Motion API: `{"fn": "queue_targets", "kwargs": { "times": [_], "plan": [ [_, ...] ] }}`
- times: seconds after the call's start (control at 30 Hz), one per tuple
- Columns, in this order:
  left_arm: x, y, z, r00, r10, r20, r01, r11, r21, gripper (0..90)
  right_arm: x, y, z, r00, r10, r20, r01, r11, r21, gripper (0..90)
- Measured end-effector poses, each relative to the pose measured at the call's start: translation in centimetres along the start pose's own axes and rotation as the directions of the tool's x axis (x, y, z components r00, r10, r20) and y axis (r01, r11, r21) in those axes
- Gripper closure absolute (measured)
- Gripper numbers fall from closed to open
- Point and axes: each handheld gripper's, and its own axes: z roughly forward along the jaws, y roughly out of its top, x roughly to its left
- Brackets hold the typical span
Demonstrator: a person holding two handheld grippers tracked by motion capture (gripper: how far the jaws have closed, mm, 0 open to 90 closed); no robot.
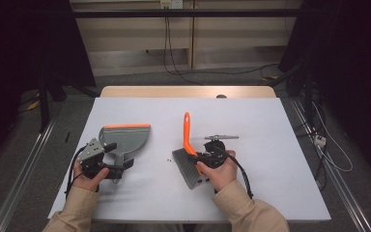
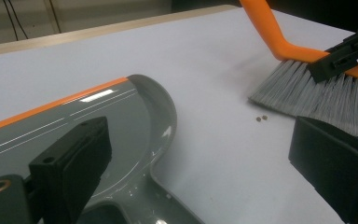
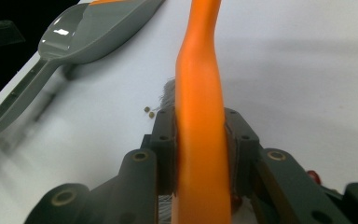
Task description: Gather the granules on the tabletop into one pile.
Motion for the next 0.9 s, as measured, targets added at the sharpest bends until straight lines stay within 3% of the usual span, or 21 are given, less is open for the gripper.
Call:
{"fn": "queue_targets", "kwargs": {
  "times": [0.23, 0.43, 0.7, 0.8, 0.9],
  "plan": [
    [0.0, 0.0, 0.0, 1.0, -0.004, -0.002, 0.004, 1.0, -0.004, 5.6, -0.3, 0.5, -0.6, 0.9996, 0.017, -0.021, -0.018, 0.999, -0.031, 70.7],
    [0.1, 0.0, 0.0, 1.0, -0.007, -0.003, 0.007, 1.0, -0.006, 5.6, 1.2, 1.6, -0.2, 0.9981, 0.005, -0.061, -0.008, 0.999, -0.048, 70.9],
    [0.3, 0.1, -0.1, 0.9999, -0.013, -0.002, 0.013, 0.9998, -0.011, 5.6, 4.5, 2.5, 3.4, 0.9947, -0.017, -0.101, 0.019, 1.0, 0.022, 70.9],
    [0.3, 0.1, -0.2, 0.9999, -0.014, -0.001, 0.014, 0.9998, -0.014, 5.6, 4.7, 2.4, 4.7, 0.9969, -0.018, -0.076, 0.022, 0.999, 0.046, 70.9],
    [0.3, 0.1, -0.2, 1.0, -0.01, -0.001, 0.01, 0.9998, -0.016, 5.6, 4.2, 2.6, 4.7, 0.9981, -0.009, -0.06, 0.013, 0.997, 0.07, 70.6]
  ]
}}
